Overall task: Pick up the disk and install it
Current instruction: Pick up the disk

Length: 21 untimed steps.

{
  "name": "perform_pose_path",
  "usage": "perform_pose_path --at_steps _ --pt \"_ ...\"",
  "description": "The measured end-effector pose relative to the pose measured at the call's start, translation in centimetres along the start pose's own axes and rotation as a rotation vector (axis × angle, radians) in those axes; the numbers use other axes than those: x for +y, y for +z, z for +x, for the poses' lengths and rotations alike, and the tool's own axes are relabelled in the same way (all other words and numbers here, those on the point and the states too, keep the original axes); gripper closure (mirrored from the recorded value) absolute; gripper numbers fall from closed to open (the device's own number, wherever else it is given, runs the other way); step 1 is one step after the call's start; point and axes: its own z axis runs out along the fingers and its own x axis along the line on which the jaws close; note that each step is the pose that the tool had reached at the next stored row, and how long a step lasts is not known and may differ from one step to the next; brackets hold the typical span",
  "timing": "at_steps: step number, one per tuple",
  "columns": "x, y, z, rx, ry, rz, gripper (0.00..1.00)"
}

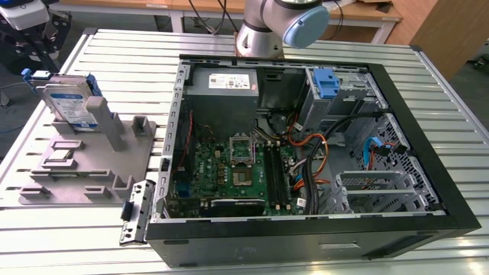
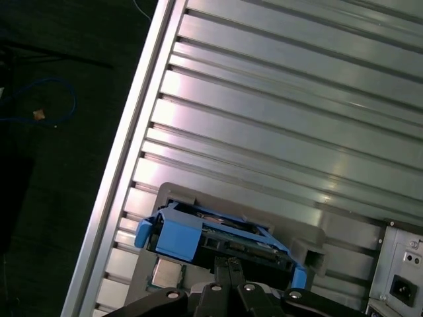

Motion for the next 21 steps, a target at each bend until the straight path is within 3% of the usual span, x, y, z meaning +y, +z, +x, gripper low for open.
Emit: perform_pose_path --at_steps 15,21 --pt "0.0 0.0 0.0 0.0033 -0.074 -0.0016 0.9" --pt "0.0 0.0 0.0 0.0036 -0.081 -0.0018 0.9"
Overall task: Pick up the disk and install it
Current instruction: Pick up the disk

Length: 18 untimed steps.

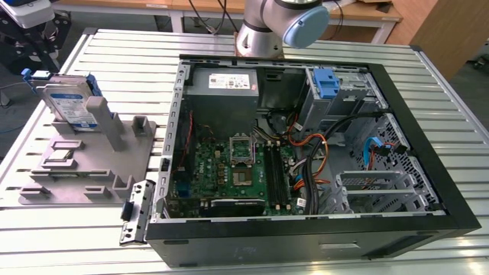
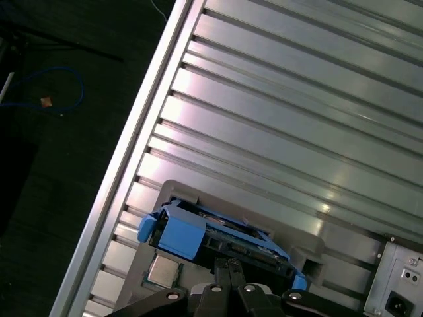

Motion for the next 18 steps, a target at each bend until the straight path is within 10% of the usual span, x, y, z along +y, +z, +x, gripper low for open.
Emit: perform_pose_path --at_steps 18 --pt "0.0 0.03 0.0 0.0032 -0.074 -0.0016 0.9"
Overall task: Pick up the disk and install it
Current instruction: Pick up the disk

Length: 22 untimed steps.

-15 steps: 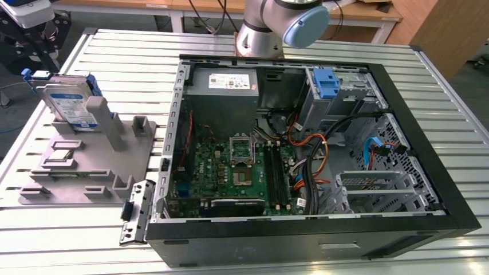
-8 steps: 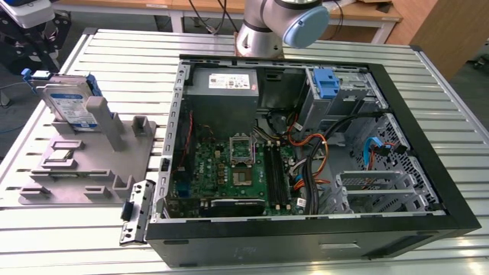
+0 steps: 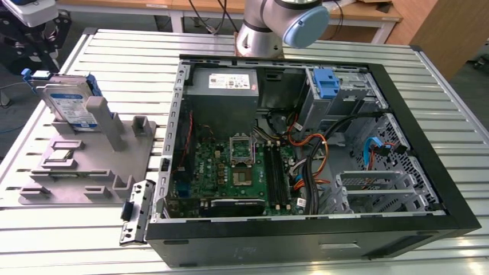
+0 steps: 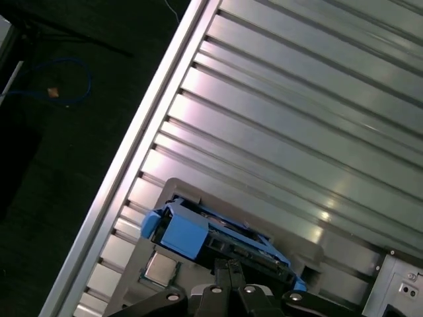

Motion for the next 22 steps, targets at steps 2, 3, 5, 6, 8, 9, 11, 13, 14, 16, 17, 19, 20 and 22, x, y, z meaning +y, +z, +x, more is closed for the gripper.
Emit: perform_pose_path --at_steps 2,3,5,6,8,9,11,13,14,16,17,19,20,22 --pt "0.0 0.01 0.0 0.0016 -0.036 -0.0008 0.9" --pt "0.0 0.01 0.0 0.0024 -0.054 -0.0012 0.9" --pt "0.0 0.03 0.0 0.004 -0.089 -0.002 0.9" --pt "0.0 0.04 0.0 0.0048 -0.109 -0.0024 0.9" --pt "0.0 0.05 0.0 0.0065 -0.145 -0.0032 0.9" --pt "0.0 0.06 0.0 0.0073 -0.163 -0.0036 0.9" --pt "0.0 0.07 0.0 0.0089 -0.199 -0.0044 0.9" --pt "-0.01 0.09 0.0 0.0104 -0.235 -0.0052 0.9" --pt "-0.01 0.11 0.0 0.0112 -0.253 -0.0056 0.9" --pt "-0.01 0.13 0.0 0.0129 -0.29 -0.0064 0.9" --pt "-0.01 0.14 0.0 0.0137 -0.308 -0.0068 0.9" --pt "-0.01 0.17 0.0 0.0152 -0.344 -0.0076 0.9" --pt "-0.01 0.18 0.0 0.016 -0.362 -0.008 0.9" --pt "-0.01 0.21 0.0 0.0177 -0.4 -0.0088 0.9"
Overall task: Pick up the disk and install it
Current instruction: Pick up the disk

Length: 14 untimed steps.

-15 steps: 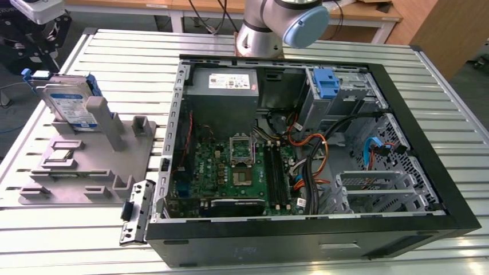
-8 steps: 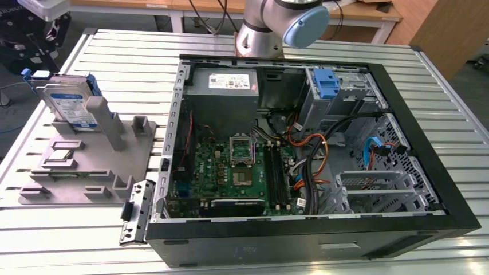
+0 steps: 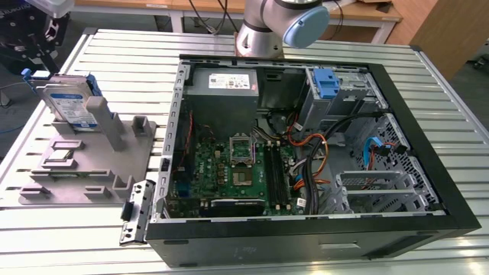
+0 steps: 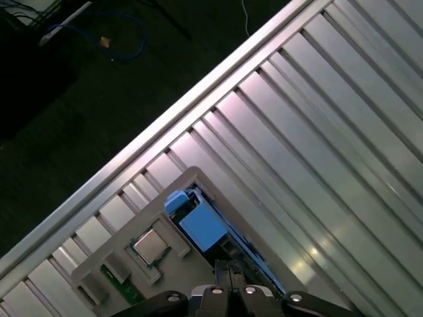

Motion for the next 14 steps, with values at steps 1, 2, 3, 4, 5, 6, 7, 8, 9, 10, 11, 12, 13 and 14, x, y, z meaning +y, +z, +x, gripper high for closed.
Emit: perform_pose_path --at_steps 1,2,3,4,5,6,7,8,9,10,11,12,13,14 --pt "0.0 0.01 0.0 0.0008 -0.018 -0.0004 0.9" --pt "0.0 0.03 0.0 0.0016 -0.036 -0.0008 0.9" --pt "0.0 0.04 0.0 0.0024 -0.054 -0.0012 0.9" --pt "0.0 0.05 0.0 0.0032 -0.072 -0.0016 0.9" --pt "0.0 0.07 0.0 0.0039 -0.09 -0.002 0.9" --pt "0.0 0.08 0.0 0.0048 -0.109 -0.0024 0.9" --pt "0.0 0.1 0.0 0.0056 -0.127 -0.0028 0.9" --pt "0.0 0.11 0.0 0.0064 -0.145 -0.0033 0.9" --pt "-0.01 0.13 0.0 0.0072 -0.163 -0.0036 0.9" --pt "-0.01 0.14 0.0 0.0079 -0.181 -0.004 0.9" --pt "-0.01 0.15 0.0 0.0088 -0.199 -0.0044 0.9" --pt "-0.01 0.17 0.0 0.0096 -0.217 -0.0048 0.9" --pt "-0.01 0.19 0.0 0.0104 -0.236 -0.0053 0.9" --pt "-0.01 0.2 0.0 0.0112 -0.254 -0.0056 0.9"
